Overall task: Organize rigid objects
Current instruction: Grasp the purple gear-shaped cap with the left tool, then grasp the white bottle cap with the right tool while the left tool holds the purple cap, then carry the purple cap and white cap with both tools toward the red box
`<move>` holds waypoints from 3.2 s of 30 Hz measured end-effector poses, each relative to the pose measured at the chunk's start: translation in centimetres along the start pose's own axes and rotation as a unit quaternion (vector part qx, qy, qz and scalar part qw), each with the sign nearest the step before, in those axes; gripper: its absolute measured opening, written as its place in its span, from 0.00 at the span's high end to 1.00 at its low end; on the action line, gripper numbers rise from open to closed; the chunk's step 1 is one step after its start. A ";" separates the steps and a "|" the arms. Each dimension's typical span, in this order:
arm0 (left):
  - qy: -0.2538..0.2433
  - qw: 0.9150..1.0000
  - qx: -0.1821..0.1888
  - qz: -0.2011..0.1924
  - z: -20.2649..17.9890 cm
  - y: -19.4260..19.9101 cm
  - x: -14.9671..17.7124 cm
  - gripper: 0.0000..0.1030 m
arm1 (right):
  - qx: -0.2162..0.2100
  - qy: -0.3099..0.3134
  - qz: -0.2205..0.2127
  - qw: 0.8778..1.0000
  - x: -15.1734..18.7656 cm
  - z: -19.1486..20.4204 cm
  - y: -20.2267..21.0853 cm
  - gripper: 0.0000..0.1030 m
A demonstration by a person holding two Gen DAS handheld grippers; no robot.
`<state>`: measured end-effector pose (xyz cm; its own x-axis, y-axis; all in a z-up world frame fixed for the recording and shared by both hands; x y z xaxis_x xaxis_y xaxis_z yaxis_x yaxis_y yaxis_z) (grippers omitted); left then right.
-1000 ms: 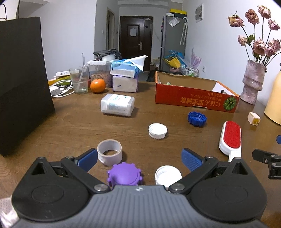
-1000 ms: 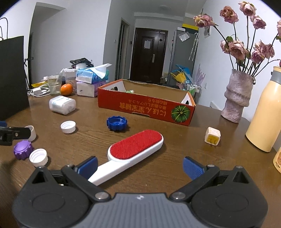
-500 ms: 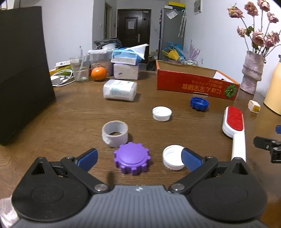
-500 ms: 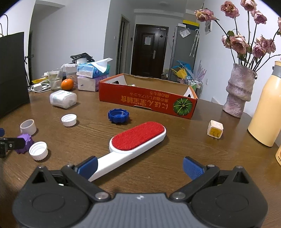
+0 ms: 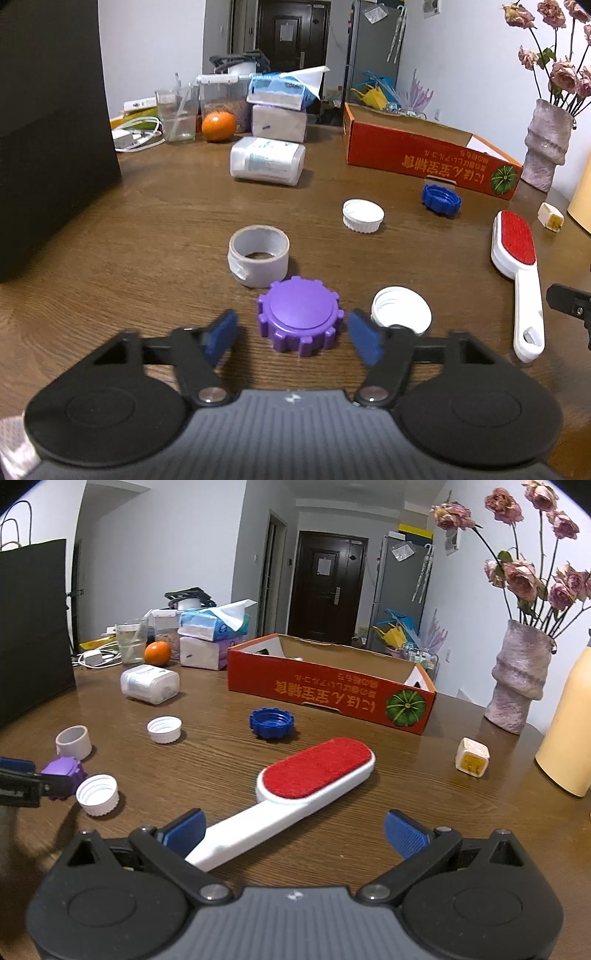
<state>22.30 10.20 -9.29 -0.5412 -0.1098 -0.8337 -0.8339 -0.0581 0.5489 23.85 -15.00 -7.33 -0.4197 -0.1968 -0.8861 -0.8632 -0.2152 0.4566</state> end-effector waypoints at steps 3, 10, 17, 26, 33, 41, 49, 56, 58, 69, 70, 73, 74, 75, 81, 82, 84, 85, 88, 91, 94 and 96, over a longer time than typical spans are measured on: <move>-0.004 1.000 0.008 -0.005 -0.2 0.0 0.0 0.54 | -0.006 0.004 -0.002 1.000 -0.2 0.7 -0.1 0.00; -0.004 1.000 0.012 -0.020 0.0 0.6 0.1 0.54 | -0.020 0.011 -0.001 1.000 -0.4 2.3 -0.5 0.00; -0.008 0.999 0.004 -0.037 0.7 1.5 -0.1 0.54 | -0.038 0.017 0.000 0.999 -0.7 4.3 -0.9 0.00; -0.022 0.999 -0.009 -0.046 2.4 1.8 -0.1 0.54 | -0.063 0.014 0.006 0.998 -1.0 6.9 -1.8 0.00; -0.019 0.998 -0.009 -0.051 3.7 1.9 0.0 0.54 | -0.090 0.017 0.011 0.996 -1.3 9.7 -2.6 0.05; -0.015 0.998 -0.010 -0.059 4.6 2.2 0.0 0.54 | -0.110 0.034 0.032 0.993 -1.0 12.8 -3.9 0.15; -0.012 0.998 -0.005 -0.056 4.9 2.1 0.0 0.54 | -0.113 0.011 0.049 0.992 -1.0 13.4 -5.3 0.51; -0.011 0.999 -0.001 -0.053 4.9 2.1 -0.2 0.54 | -0.122 0.006 0.044 0.992 -1.0 13.7 -5.1 0.62; -0.012 0.999 0.002 -0.053 4.7 2.2 -0.3 0.54 | -0.121 0.005 0.041 0.992 -1.1 13.7 -4.9 0.62; -0.027 0.998 0.003 -0.058 2.5 2.7 -1.2 0.54 | -0.117 -0.009 0.015 0.993 -1.8 12.2 -3.4 0.62; -0.028 0.998 0.003 -0.060 2.2 2.8 -1.3 0.54 | -0.117 -0.009 0.012 0.993 -2.0 12.1 -3.3 0.62; -0.032 0.997 0.004 -0.064 1.5 3.1 -1.7 0.54 | -0.111 -0.013 0.003 0.994 -2.3 11.3 -2.8 0.62; -0.034 0.997 0.004 -0.066 1.2 3.2 -1.8 0.54 | -0.109 -0.015 0.000 0.994 -2.4 11.0 -2.6 0.62; -0.035 0.997 0.005 -0.067 0.8 3.2 -2.0 0.54 | -0.108 -0.016 -0.003 0.994 -2.5 10.6 -2.5 0.62; -0.036 0.997 0.011 -0.074 -1.1 3.3 -3.2 0.54 | -0.095 -0.025 -0.023 0.995 -3.2 8.2 -1.6 0.62; -0.036 0.996 0.012 -0.076 -1.4 3.4 -3.4 0.54 | -0.093 -0.027 -0.026 0.995 -3.3 7.8 -1.5 0.62; -0.037 0.996 0.015 -0.078 -2.1 3.3 -3.8 0.54 | -0.089 -0.030 -0.030 0.995 -3.5 7.0 -1.3 0.62; -0.038 0.996 0.016 -0.079 -2.4 3.2 -4.0 0.54 | -0.086 -0.030 -0.032 0.995 -3.6 6.6 -1.2 0.62; -0.039 0.996 0.020 -0.079 -3.4 3.0 -4.4 0.54 | -0.079 -0.031 -0.037 0.996 -3.7 5.4 -1.0 0.62; -0.040 0.996 0.026 -0.080 -4.3 2.8 -5.0 0.54 | -0.072 -0.034 -0.043 0.996 -4.0 4.0 -0.9 0.62; -0.041 0.995 0.032 -0.083 -5.4 2.4 -5.6 0.54 | -0.064 -0.037 -0.048 0.996 -4.2 2.6 -1.0 0.62; -0.040 0.995 0.035 -0.084 -6.1 2.1 -6.1 0.54 | -0.058 -0.039 -0.049 0.996 -4.4 1.8 -1.1 0.62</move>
<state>24.51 4.69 -2.66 -0.3979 -0.0249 -0.9171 -0.9174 0.0011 0.3980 26.19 -12.20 -4.10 -0.3588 -0.0949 -0.9286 -0.8650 -0.3399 0.3690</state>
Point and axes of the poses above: each gripper's, at about its wrist camera, not at the fingertips, and y roughly against the way its jaws point, z to its left, x to its underside, the point moved 4 cm from there along -y, roughly the way its jaws point, and after that the axes turned 6 degrees about -z, right-handed, at the moved point
